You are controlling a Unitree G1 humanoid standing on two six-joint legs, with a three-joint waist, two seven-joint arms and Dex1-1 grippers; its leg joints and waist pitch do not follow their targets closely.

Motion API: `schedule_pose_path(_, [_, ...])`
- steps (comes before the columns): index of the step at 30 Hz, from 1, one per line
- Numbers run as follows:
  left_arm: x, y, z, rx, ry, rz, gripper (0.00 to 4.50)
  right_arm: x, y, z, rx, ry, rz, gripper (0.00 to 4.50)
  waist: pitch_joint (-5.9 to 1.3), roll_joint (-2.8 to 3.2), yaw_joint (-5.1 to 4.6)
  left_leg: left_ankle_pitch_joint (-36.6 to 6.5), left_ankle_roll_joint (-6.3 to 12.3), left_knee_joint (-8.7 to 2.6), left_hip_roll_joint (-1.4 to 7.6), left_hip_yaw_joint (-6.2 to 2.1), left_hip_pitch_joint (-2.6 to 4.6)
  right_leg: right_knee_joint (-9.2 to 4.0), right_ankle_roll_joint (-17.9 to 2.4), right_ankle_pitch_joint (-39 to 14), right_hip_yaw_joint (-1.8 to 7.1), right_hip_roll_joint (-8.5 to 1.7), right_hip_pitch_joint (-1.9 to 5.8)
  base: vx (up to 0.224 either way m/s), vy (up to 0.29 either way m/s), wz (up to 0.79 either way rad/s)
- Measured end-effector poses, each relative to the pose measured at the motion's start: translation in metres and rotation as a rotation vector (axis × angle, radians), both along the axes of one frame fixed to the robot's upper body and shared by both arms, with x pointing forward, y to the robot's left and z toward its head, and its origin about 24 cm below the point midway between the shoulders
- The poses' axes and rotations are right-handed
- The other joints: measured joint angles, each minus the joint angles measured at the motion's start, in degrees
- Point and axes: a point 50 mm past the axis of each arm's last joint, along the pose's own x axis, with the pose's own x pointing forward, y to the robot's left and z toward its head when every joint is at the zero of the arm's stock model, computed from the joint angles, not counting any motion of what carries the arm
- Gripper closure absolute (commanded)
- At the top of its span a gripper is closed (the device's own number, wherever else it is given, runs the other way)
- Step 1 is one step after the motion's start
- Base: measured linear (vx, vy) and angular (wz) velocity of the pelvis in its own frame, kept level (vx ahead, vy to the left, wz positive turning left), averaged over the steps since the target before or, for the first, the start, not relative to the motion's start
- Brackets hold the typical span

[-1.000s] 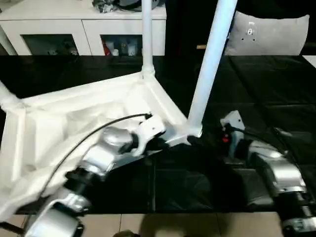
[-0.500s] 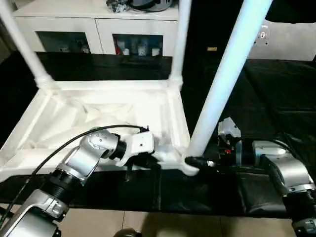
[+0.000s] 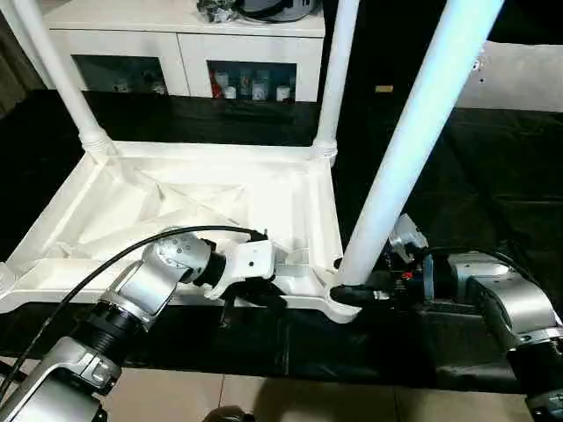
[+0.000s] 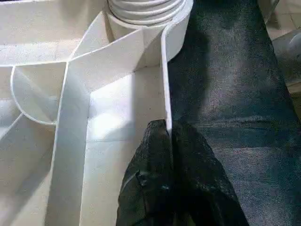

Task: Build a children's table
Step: Rotate leg to tighten

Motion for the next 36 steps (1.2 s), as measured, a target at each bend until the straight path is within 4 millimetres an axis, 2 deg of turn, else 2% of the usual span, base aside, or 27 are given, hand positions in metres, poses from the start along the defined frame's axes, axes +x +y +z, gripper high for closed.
schedule_pose_path(8, [-0.001, 0.001, -0.001, -0.003, 0.017, 0.008, 4.50, -0.005, 0.001, 0.001, -0.004, -0.021, -0.013, 2.20, -0.03, -0.04, -0.01, 0.0, 0.00, 0.00, 0.00, 0.00, 0.16, 0.00, 0.0, 0.0, 0.00, -0.01, 0.16, 0.000, 0.000, 0.00])
schedule_pose_path(13, [0.002, -0.001, -0.003, -0.019, 0.051, 0.101, 4.50, -0.002, 0.009, -0.003, 0.009, -0.036, -0.112, 2.28, -0.10, 0.08, -0.60, 0.0, -0.08, -0.02, 0.00, 0.00, 0.60, 0.01, 0.2, -0.1, 0.00, -0.01, 0.49, 0.000, 0.000, 0.00])
schedule_pose_path(15, [0.012, -0.004, -0.006, -0.032, 0.044, 0.272, 4.50, 0.014, 0.018, -0.009, 0.017, -0.056, -0.318, 2.34, -0.05, 0.15, -1.75, 0.1, -0.15, -0.01, 0.00, -0.02, 1.09, -0.03, 0.4, -0.3, -0.01, -0.01, 0.84, 0.000, 0.000, 0.00])
schedule_pose_path(17, [0.020, -0.016, -0.008, -0.055, 0.045, 0.391, 4.50, 0.028, 0.021, -0.010, 0.002, -0.076, -0.493, 2.38, 0.04, 0.29, -3.23, 0.1, -0.15, 0.01, 0.00, -0.02, 1.07, -0.41, 0.5, -0.3, -0.24, -0.12, 0.90, -0.051, 0.012, -0.08])
schedule_pose_path(20, [0.024, -0.043, -0.011, -0.101, 0.049, 0.517, 4.50, 0.043, 0.016, -0.009, -0.039, -0.097, -0.684, 2.41, 0.05, 0.33, -4.83, 0.1, -0.13, -0.06, 0.00, -0.06, 0.95, -1.12, 0.5, -0.3, -0.33, -0.11, 1.05, 0.000, 0.000, 0.00])
schedule_pose_path(22, [0.027, -0.055, -0.012, -0.124, 0.047, 0.576, 4.50, 0.049, 0.016, -0.009, -0.051, -0.103, -0.774, 2.45, 0.04, 0.31, -5.40, 0.1, -0.11, -0.01, -0.01, -0.04, 0.87, -1.15, 0.4, -0.3, -0.27, -0.12, 1.04, 0.000, 0.000, 0.00])
schedule_pose_path(28, [0.030, -0.066, -0.010, -0.133, 0.036, 0.641, 4.50, 0.055, 0.019, -0.008, -0.049, -0.129, -0.869, 2.45, 0.01, 0.35, -5.12, 0.1, -0.10, -0.14, -0.01, -0.06, 0.86, -1.02, 0.3, 0.2, -0.30, -0.09, 0.91, 0.000, 0.000, 0.00])
schedule_pose_path(29, [0.030, -0.066, -0.010, -0.133, 0.034, 0.640, 4.50, 0.055, 0.019, -0.008, -0.044, -0.130, -0.870, 1.94, 0.00, 0.36, -5.11, 0.1, -0.10, -0.19, -0.01, -0.07, 0.84, -1.02, 0.3, 0.2, -0.31, -0.07, 0.87, 0.000, 0.000, 0.00])
schedule_pose_path(30, [0.030, -0.065, -0.009, -0.133, 0.032, 0.640, 4.50, 0.055, 0.019, -0.008, -0.039, -0.128, -0.870, 1.80, 0.00, 0.37, -5.11, 0.1, -0.10, -0.22, -0.01, -0.07, 0.83, -1.02, 0.3, 0.2, -0.31, -0.07, 0.86, 0.000, 0.000, 0.00])
schedule_pose_path(34, [0.031, -0.060, -0.009, -0.128, 0.019, 0.621, 4.50, 0.053, 0.016, -0.008, -0.021, -0.123, -0.843, 1.68, -0.02, 0.40, -5.11, 0.0, -0.08, -0.33, -0.01, -0.07, 0.80, -1.02, 0.0, 0.4, -0.31, -0.06, 0.81, 0.000, 0.000, 0.00])
schedule_pose_path(36, [0.031, -0.055, -0.008, -0.125, 0.004, 0.590, 4.50, 0.049, 0.010, -0.009, -0.035, -0.131, -0.788, 1.39, -0.01, 0.40, -5.22, 0.0, -0.08, -0.38, 0.00, -0.07, 0.75, -1.01, 0.0, 0.4, -0.32, -0.05, 0.73, 0.000, 0.000, 0.00])
